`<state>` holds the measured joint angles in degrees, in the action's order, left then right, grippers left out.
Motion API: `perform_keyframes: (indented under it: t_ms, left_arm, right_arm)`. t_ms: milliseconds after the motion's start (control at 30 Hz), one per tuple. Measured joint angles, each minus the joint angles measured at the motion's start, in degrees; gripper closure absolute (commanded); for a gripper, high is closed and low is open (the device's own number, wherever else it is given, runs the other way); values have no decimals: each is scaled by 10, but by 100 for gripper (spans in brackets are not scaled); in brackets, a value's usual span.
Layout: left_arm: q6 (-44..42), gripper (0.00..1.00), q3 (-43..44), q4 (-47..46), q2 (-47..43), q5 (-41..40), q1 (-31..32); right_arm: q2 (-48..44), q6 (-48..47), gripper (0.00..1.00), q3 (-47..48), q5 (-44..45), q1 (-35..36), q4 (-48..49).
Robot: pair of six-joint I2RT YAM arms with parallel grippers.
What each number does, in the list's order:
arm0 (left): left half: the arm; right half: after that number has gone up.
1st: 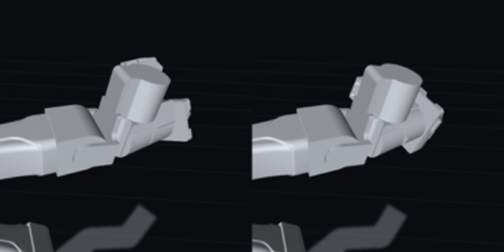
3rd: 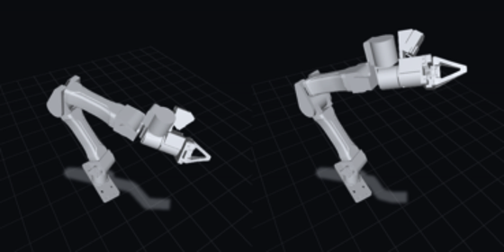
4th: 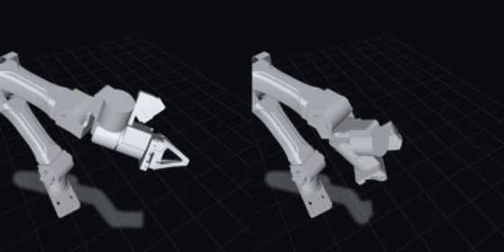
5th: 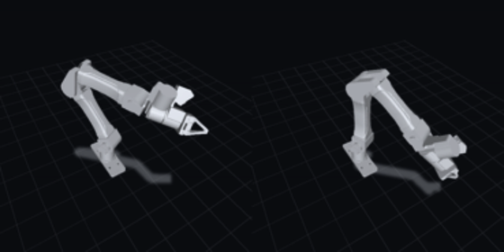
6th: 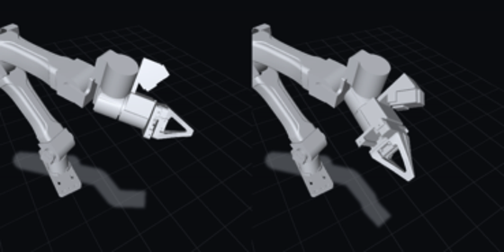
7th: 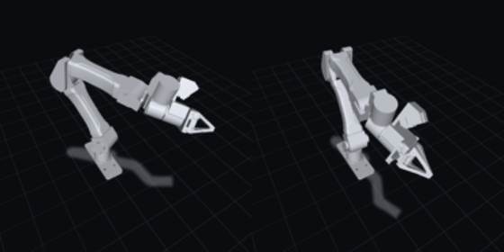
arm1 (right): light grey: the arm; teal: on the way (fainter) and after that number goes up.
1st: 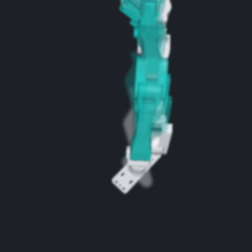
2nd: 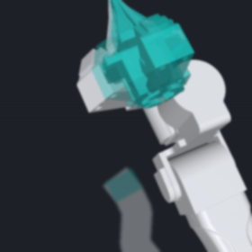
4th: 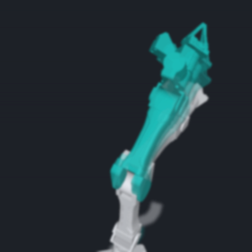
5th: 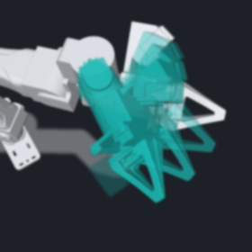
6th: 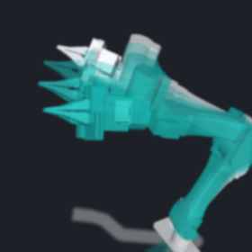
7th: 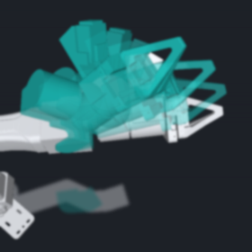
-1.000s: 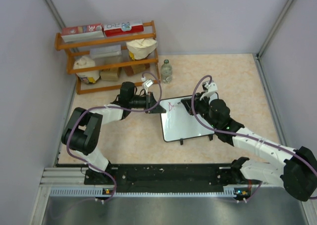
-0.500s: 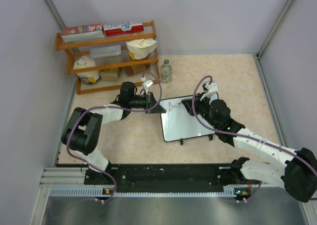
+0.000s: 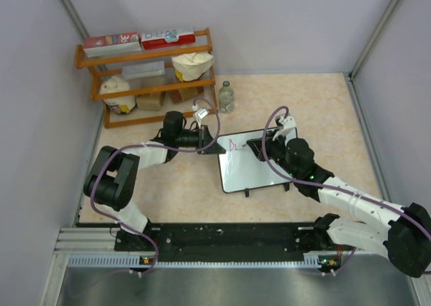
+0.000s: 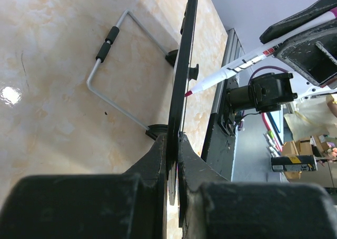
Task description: Write a sentence on the whiteboard
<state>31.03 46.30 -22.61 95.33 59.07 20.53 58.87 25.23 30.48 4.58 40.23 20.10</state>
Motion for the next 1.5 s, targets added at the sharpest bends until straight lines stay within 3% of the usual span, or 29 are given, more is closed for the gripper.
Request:
perform_keyframes:
  t_ms: [1500]
  left_arm:
    - [-3, 100, 2, 4, 0, -1, 0]
  right_arm:
    - [3, 18, 100, 8, 49, 0, 8]
